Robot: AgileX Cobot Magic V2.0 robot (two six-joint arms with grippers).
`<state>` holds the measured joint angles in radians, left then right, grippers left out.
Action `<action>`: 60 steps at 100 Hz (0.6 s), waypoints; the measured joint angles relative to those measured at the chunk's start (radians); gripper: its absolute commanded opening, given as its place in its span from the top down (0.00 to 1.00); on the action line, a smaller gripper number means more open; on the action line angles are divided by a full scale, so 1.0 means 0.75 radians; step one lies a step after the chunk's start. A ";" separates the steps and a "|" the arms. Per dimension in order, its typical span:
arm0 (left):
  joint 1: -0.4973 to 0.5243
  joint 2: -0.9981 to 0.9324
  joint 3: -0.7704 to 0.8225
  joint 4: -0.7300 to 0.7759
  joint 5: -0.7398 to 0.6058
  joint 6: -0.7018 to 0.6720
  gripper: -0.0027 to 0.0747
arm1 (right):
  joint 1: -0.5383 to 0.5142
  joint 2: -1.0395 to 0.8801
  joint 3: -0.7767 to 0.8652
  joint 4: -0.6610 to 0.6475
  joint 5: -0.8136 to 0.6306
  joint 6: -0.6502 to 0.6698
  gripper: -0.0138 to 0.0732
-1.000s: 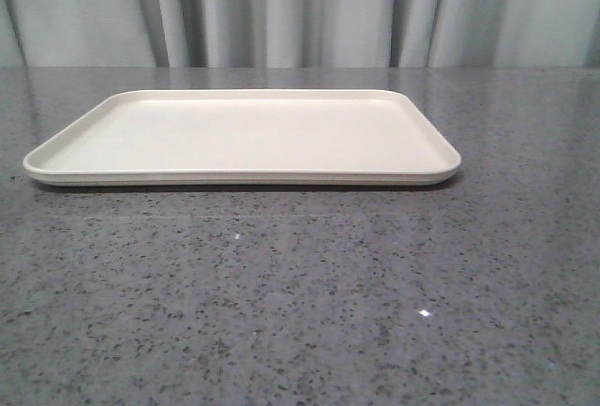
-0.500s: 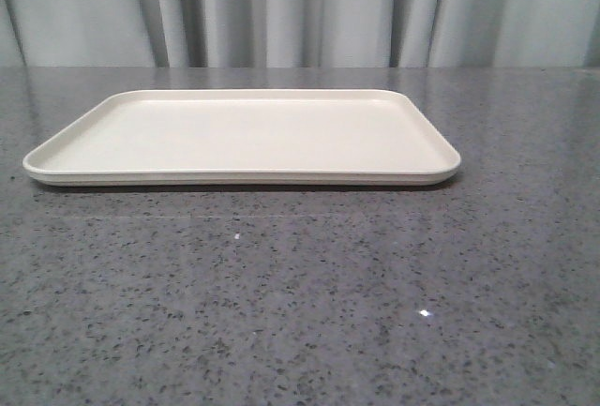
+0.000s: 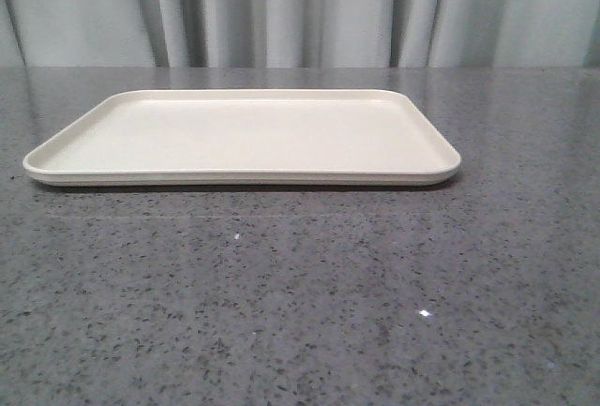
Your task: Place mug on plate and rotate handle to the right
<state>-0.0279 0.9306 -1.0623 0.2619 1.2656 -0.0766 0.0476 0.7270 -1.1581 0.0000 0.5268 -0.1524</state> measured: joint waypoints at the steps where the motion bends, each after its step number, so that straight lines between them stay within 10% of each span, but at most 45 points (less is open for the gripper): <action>1: 0.000 0.002 0.005 0.000 0.000 0.000 0.45 | 0.000 0.000 0.000 0.000 0.003 0.000 0.24; 60: 0.000 0.128 0.055 -0.043 -0.028 0.001 0.45 | 0.000 0.000 0.000 0.000 0.018 0.000 0.24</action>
<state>-0.0279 1.0267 -1.0207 0.2295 1.2444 -0.0759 0.0476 0.7270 -1.1581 0.0000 0.5407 -0.1524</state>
